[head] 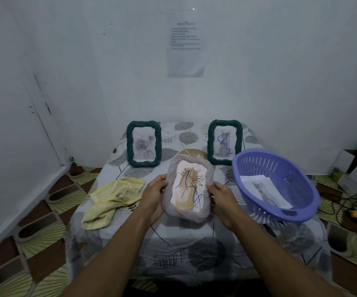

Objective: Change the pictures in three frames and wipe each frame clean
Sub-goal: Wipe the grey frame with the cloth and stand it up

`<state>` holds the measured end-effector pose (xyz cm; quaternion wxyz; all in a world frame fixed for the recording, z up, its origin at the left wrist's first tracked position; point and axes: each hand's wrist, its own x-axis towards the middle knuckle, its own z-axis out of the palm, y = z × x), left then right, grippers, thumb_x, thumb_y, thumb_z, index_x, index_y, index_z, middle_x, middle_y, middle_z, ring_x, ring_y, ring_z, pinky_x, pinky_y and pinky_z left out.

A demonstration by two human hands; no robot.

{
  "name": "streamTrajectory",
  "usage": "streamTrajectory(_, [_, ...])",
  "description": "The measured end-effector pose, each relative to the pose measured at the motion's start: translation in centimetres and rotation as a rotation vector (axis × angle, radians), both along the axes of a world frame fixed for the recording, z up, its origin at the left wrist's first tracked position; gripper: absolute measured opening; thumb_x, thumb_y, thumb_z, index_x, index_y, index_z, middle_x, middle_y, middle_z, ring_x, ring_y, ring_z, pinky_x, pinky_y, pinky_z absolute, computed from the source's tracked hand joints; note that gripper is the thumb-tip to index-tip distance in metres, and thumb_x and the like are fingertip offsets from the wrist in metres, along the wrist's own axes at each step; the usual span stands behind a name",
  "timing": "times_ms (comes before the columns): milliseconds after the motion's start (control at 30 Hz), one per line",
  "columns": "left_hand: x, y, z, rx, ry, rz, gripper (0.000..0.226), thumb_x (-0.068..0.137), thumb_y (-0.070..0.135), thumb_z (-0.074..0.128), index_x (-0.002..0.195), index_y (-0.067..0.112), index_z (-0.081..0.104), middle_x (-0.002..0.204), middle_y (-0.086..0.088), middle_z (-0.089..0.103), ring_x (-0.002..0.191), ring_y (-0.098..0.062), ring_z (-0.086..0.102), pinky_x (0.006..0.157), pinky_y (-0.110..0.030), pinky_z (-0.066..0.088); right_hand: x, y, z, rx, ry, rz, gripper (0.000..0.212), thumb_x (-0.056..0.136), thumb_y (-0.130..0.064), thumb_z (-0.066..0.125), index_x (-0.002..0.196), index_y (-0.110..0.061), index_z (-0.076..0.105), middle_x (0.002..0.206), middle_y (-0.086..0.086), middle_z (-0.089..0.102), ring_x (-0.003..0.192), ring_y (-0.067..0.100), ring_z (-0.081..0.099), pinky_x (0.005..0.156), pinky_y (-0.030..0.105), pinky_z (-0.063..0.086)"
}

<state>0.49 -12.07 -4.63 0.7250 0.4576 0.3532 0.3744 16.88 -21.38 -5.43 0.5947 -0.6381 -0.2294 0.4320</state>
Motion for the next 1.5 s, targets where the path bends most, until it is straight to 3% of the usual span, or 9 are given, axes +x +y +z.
streamTrajectory(200, [-4.7,4.9,-1.8,0.986,1.037,0.173,0.027,0.09,0.023,0.055,0.116,0.019,0.062,0.121,-0.004,0.063,0.116,-0.025,0.054,0.099,-0.039,0.038,-0.8,0.5,0.3,0.018,-0.022,0.01,0.021,0.1,-0.014,0.045,0.1,-0.009,0.065,0.097,0.014,0.074,0.084,0.031,0.07,0.065,0.038,0.057])
streamTrajectory(333, [-7.6,8.7,-2.6,1.023,1.54,-0.038,0.044,0.084,0.035,0.053,0.127,0.027,0.052,0.141,0.005,0.045,0.132,-0.023,0.035,0.108,-0.052,0.021,-0.6,1.0,-0.3,0.039,-0.024,0.016,0.019,0.1,-0.013,0.045,0.098,-0.007,0.064,0.096,0.016,0.074,0.082,0.032,0.07,0.066,0.039,0.058])
streamTrajectory(467, [-7.3,9.6,-4.3,1.026,1.55,-0.114,0.035,0.09,0.032,0.047,0.118,0.014,0.057,0.128,-0.008,0.052,0.117,-0.029,0.046,0.09,-0.042,0.045,-0.2,1.4,-1.2,0.111,0.021,-0.003,0.019,0.1,-0.011,0.043,0.102,-0.007,0.062,0.098,0.017,0.073,0.082,0.03,0.07,0.065,0.036,0.055])
streamTrajectory(633, [-5.6,9.3,-4.3,1.022,1.557,0.0,0.017,0.09,0.019,0.045,0.094,0.016,0.061,0.104,-0.004,0.058,0.099,-0.026,0.057,0.083,-0.04,0.041,0.4,1.4,-2.9,0.168,0.065,-0.039,0.023,0.101,-0.011,0.041,0.105,-0.007,0.063,0.103,0.016,0.072,0.094,0.035,0.068,0.084,0.048,0.055])
streamTrajectory(733, [-4.7,8.3,-3.1,0.994,1.181,0.124,0.02,0.087,0.027,0.046,0.078,0.018,0.061,0.085,-0.001,0.062,0.084,-0.025,0.06,0.073,-0.035,0.043,0.6,1.2,-3.5,0.187,0.074,-0.065,0.022,0.101,-0.012,0.042,0.107,-0.005,0.063,0.106,0.016,0.072,0.101,0.037,0.066,0.091,0.051,0.052])
streamTrajectory(867, [-2.2,4.7,-0.6,1.087,0.62,0.323,0.023,0.091,0.027,0.049,0.097,0.014,0.067,0.088,0.003,0.064,0.078,-0.013,0.056,0.068,-0.028,0.043,0.6,1.3,-3.3,0.196,0.104,-0.094,0.023,0.102,-0.014,0.04,0.109,0.0,0.057,0.105,0.017,0.071,0.093,0.033,0.068,0.082,0.046,0.055])
streamTrajectory(1100, [2.2,1.8,-3.2,1.57,0.789,0.136,0.028,0.091,0.025,0.052,0.113,0.016,0.068,0.115,0.001,0.066,0.105,-0.021,0.052,0.083,-0.04,0.044,0.7,1.3,-1.4,0.266,0.087,-0.087,0.023,0.103,-0.017,0.041,0.111,-0.006,0.059,0.106,0.013,0.072,0.101,0.034,0.067,0.092,0.052,0.052])
streamTrajectory(1233, [2.4,0.4,-4.1,1.627,0.831,0.102,0.037,0.09,0.024,0.046,0.123,0.022,0.063,0.131,0.006,0.06,0.119,-0.015,0.051,0.107,-0.043,0.027,1.0,0.8,-0.4,0.301,0.105,-0.063,0.022,0.103,-0.014,0.038,0.11,-0.008,0.058,0.097,0.005,0.075,0.09,0.021,0.072,0.075,0.037,0.059])
streamTrajectory(1500, [2.4,1.0,-2.9,1.61,0.919,0.074,0.043,0.09,0.015,0.048,0.132,0.015,0.057,0.138,-0.003,0.055,0.126,-0.018,0.053,0.116,-0.046,0.002,0.5,0.7,-0.3,0.3,0.165,-0.062,0.023,0.103,-0.013,0.038,0.113,-0.006,0.058,0.106,0.013,0.072,0.099,0.031,0.069,0.086,0.046,0.056])
